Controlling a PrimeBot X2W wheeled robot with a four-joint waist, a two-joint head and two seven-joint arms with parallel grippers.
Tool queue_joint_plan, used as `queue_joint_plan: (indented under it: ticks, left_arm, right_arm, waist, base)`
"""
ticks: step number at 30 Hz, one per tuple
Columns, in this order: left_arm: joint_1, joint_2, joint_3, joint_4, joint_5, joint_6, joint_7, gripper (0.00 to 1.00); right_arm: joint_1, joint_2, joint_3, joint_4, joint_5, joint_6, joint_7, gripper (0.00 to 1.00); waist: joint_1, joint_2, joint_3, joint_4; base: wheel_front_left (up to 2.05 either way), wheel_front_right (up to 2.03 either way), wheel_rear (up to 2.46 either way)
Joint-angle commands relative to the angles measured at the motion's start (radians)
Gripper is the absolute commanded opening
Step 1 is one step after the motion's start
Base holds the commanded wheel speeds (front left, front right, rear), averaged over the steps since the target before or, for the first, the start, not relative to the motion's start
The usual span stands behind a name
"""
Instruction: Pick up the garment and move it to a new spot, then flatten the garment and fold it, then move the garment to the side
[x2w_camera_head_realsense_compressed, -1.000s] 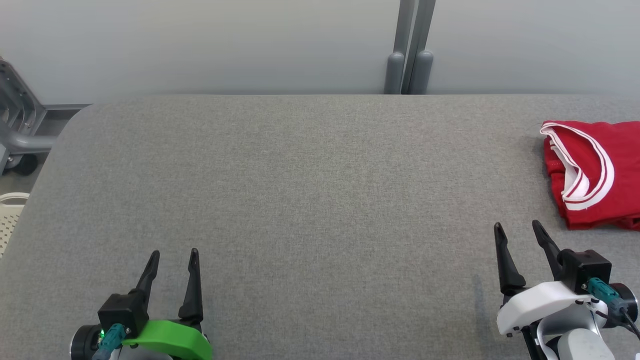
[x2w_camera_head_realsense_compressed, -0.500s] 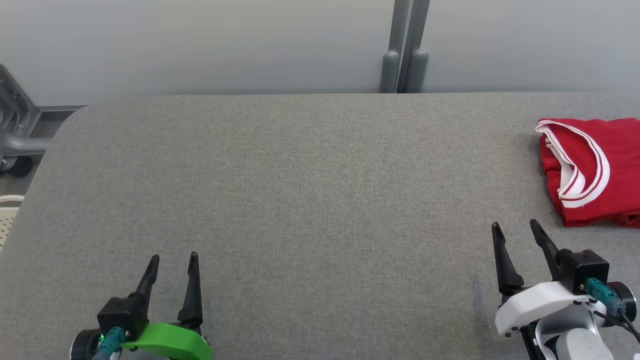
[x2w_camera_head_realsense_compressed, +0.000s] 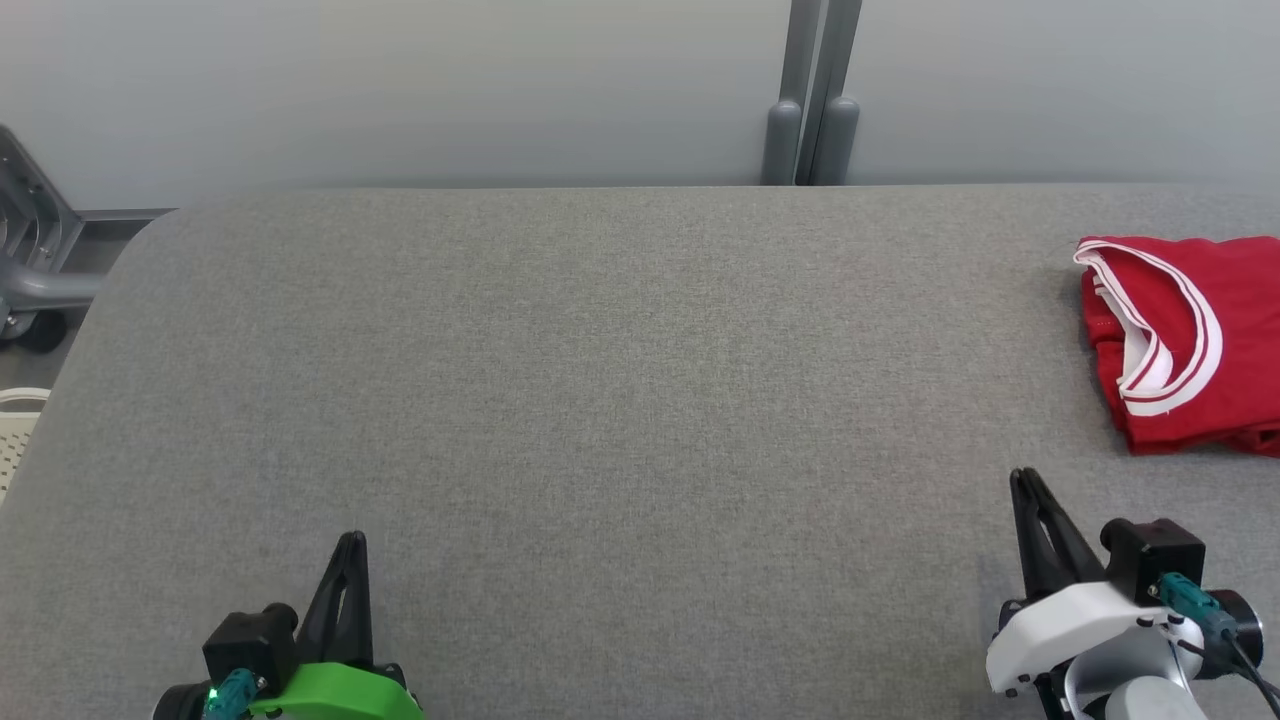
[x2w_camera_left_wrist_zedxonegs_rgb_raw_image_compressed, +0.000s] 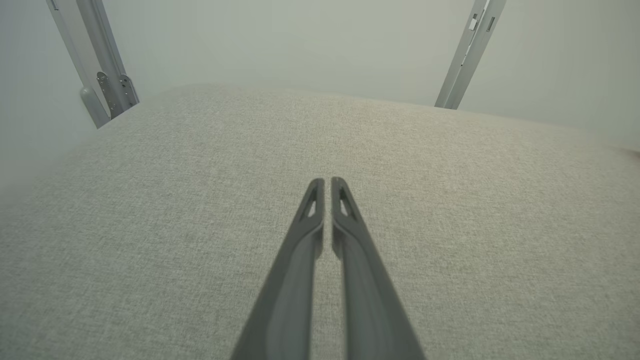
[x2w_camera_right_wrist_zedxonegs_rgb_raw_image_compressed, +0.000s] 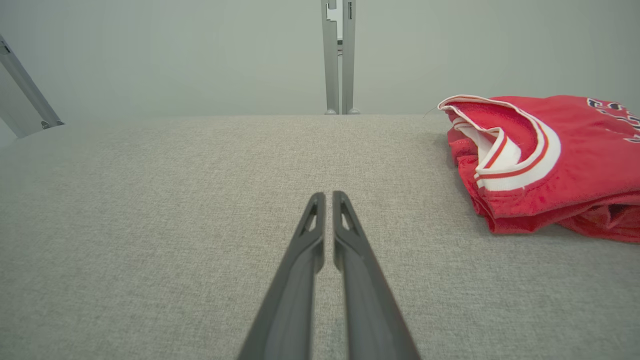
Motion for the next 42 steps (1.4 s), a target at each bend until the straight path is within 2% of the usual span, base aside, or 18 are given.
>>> queue_joint_plan:
  ticks: [1,22,42]
  left_arm:
    - [0.003,-0.002,-0.001,0.011,0.000,0.000,0.000,0.00]
    - [-0.028,-0.008,0.013,-0.014,-0.366,-0.014,0.095,0.00]
    - [-0.050,-0.013,0.022,-0.035,-0.634,-0.025,0.163,0.00]
  right_arm:
    - [0.006,0.002,0.000,0.011,0.000,0.000,0.001,0.00]
    - [0.033,-0.001,-0.042,-0.028,0.414,0.000,0.076,0.00]
    - [0.053,-0.004,-0.071,-0.061,0.716,0.000,0.130,0.00]
  waist:
    - [0.0000,0.0000,0.000,0.000]
    - [0.0000,0.0000,-0.004,-0.014]
    - [0.0000,0.0000,-0.008,-0.027]
  base:
    - [0.00,0.00,0.00]
    - [0.00,0.00,0.00]
    - [0.00,0.00,0.00]
